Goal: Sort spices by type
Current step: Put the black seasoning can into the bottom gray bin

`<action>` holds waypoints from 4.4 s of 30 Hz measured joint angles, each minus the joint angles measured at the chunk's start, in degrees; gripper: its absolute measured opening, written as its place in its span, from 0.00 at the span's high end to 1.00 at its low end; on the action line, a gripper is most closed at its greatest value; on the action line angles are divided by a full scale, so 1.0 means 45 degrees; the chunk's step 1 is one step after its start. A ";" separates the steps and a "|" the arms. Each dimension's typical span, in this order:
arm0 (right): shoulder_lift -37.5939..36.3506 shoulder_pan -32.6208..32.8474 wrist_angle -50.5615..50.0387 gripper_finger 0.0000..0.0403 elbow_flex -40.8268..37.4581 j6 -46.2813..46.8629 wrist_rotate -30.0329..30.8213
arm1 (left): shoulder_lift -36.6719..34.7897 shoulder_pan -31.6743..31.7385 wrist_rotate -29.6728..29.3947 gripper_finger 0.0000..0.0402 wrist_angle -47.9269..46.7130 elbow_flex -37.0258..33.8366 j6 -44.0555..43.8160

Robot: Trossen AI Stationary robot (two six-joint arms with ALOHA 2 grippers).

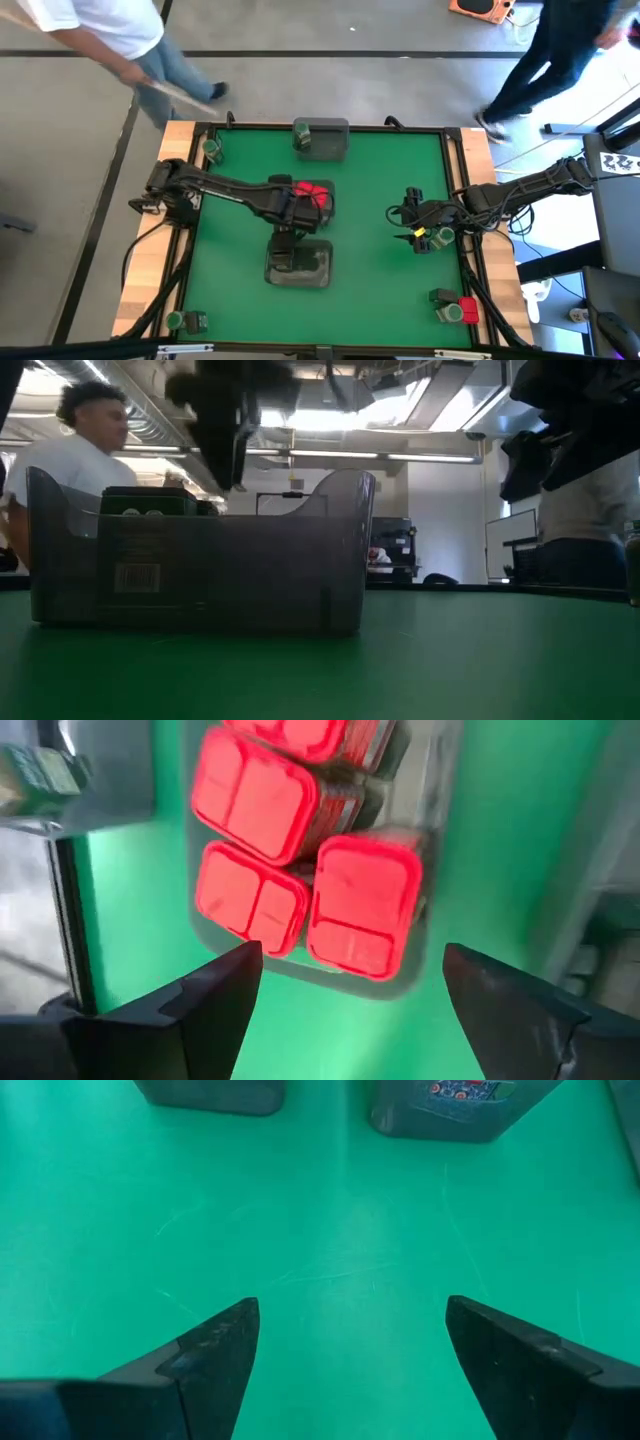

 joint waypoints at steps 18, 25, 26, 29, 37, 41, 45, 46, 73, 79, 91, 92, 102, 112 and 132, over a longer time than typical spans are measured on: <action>-0.0008 -0.0004 0.0182 0.21 0.0000 0.0278 0.0024 | -0.2574 -0.4636 0.0762 0.23 -0.0340 -0.0086 -1.0219; -0.0008 0.0000 0.0203 0.21 0.0000 0.0848 0.0024 | -0.2284 -0.6938 0.2029 0.23 0.1118 -0.0856 -1.5373; -0.0008 0.0000 0.0199 0.21 0.0000 0.0942 0.0024 | -0.2161 -0.7224 0.2294 0.23 0.1376 -0.0922 -1.6105; -0.0008 0.0000 0.0194 0.21 0.0000 0.1535 0.0010 | -0.1648 -0.8055 0.3323 0.23 0.2105 -0.0961 -1.8363; -0.0008 -0.0002 -0.0020 0.21 0.0000 0.2454 -0.0423 | -0.0541 -0.9806 0.4855 0.23 0.4528 -0.0966 -2.3777; -0.0008 0.0000 -0.0025 0.21 0.0000 0.2634 -0.0432 | -0.0031 -1.0581 0.6226 0.23 0.5230 -0.0963 -2.6381; -0.0011 0.0000 -0.0029 0.21 0.0000 0.2645 -0.0432 | 0.0284 -1.1060 0.7621 0.23 0.5626 -0.0970 -2.6942; -0.0011 0.0000 -0.0025 0.21 0.0000 0.2645 -0.0436 | 0.0347 -1.1139 0.7756 0.23 0.5542 -0.0970 -2.6988; 0.0106 -0.0004 0.0000 0.21 0.0005 0.2640 -0.0207 | 0.1186 -1.1318 0.9143 0.23 0.2108 -0.0970 -2.7275; 0.0578 0.0000 0.0022 0.21 0.0010 0.2640 -0.0100 | 0.1668 -1.1337 0.9276 0.23 0.2026 -0.0970 -2.7270; 0.1168 0.0000 0.0019 0.21 0.0010 0.2540 -0.0066 | 0.1758 -1.0832 0.7436 0.23 0.1969 -0.0970 -2.6317; 0.1168 -0.0003 0.0019 0.21 0.0010 0.2538 -0.0057 | 0.1758 -1.0759 0.7362 0.23 0.1968 -0.0970 -2.6193; 0.1168 -0.0002 0.0009 0.21 0.0010 0.2528 -0.0005 | 0.1758 -1.0672 0.7095 0.23 0.1205 -0.0970 -2.6301; 0.1163 -0.0004 0.0009 0.21 0.0010 0.2489 -0.0010 | 0.1754 -1.0638 0.4833 0.23 0.1223 -0.0970 -2.0949; 0.1158 0.0000 0.0009 0.21 0.0010 0.2528 -0.0107 | 0.1739 -1.0749 0.4566 0.23 0.2354 -0.2583 -1.6612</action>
